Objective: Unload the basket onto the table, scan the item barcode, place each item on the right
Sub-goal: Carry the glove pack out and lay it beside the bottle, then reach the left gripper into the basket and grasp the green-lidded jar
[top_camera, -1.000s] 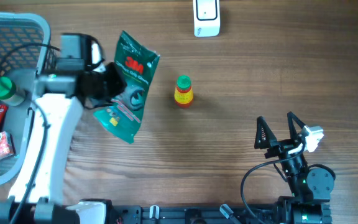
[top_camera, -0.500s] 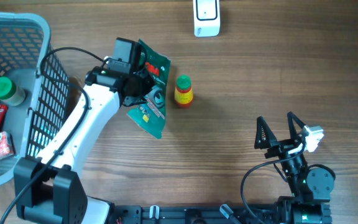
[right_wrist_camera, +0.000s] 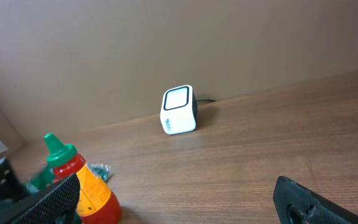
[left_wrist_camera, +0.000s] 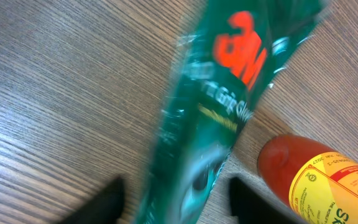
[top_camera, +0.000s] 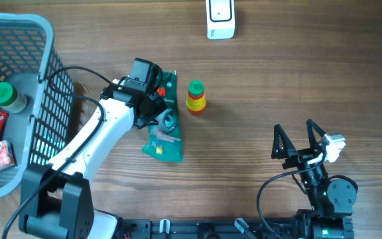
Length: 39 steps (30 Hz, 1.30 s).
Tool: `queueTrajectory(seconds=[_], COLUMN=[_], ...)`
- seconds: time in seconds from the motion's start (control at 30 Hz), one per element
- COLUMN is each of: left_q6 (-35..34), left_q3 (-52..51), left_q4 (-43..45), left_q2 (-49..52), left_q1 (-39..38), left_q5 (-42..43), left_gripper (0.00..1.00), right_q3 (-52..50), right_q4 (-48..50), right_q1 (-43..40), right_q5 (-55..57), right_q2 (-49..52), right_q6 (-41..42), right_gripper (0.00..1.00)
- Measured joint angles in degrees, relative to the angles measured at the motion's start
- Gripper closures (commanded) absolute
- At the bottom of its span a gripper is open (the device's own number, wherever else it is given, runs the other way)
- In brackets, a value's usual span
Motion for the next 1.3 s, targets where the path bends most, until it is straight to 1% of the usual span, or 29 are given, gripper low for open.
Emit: queueTrajectory(seconds=[0.33,0.4,0.53,0.63,0.73,0.87,0.97,1.07,1.17,1.23,1.3], left_q6=[-0.6,-0.6,0.5,2.6,6.0,10.0,12.2,14.8,16.5,17.2,17.3], left_q3=[0.0,0.5,5.9,10.2,14.9,20.1,26.1,32.4,37.1,39.6,41.1], left_q4=[-0.2,-1.1,-2.3,-2.9,-5.7,-7.3,-10.7,-13.3,-14.9,-16.3,-17.2], left_q2=[-1.4,-3.8,-11.3,-16.6,-21.0,-23.7,-24.3,-24.7,-24.9,-25.2,-25.2], left_q1=[0.0,0.0,0.0,0.0,0.0,0.0,0.2,2.8,7.3,12.0,18.8], left_q5=[2.0,2.2,1.7,-0.1,-3.8,-8.1,-12.5,-16.8,-20.2,-22.0,-23.0], left_gripper=[0.00,0.00,0.00,0.00,0.00,0.00,0.00,0.00,0.00,0.00,0.00], right_q3=[0.0,0.0,0.0,0.0,0.0,0.0,0.0,0.0,0.0,0.0,0.0], right_q4=[0.0,0.0,0.0,0.0,0.0,0.0,0.0,0.0,0.0,0.0,0.0], right_q1=[0.0,0.0,0.0,0.0,0.0,0.0,0.0,0.0,0.0,0.0,0.0], right_q5=[0.0,0.0,0.0,0.0,0.0,0.0,0.0,0.0,0.0,0.0,0.0], right_q2=[0.0,0.0,0.0,0.0,0.0,0.0,0.0,0.0,0.0,0.0,0.0], right_q6=[0.0,0.0,0.0,0.0,0.0,0.0,0.0,0.0,0.0,0.0,0.0], right_gripper=[0.00,0.00,0.00,0.00,0.00,0.00,0.00,0.00,0.00,0.00,0.00])
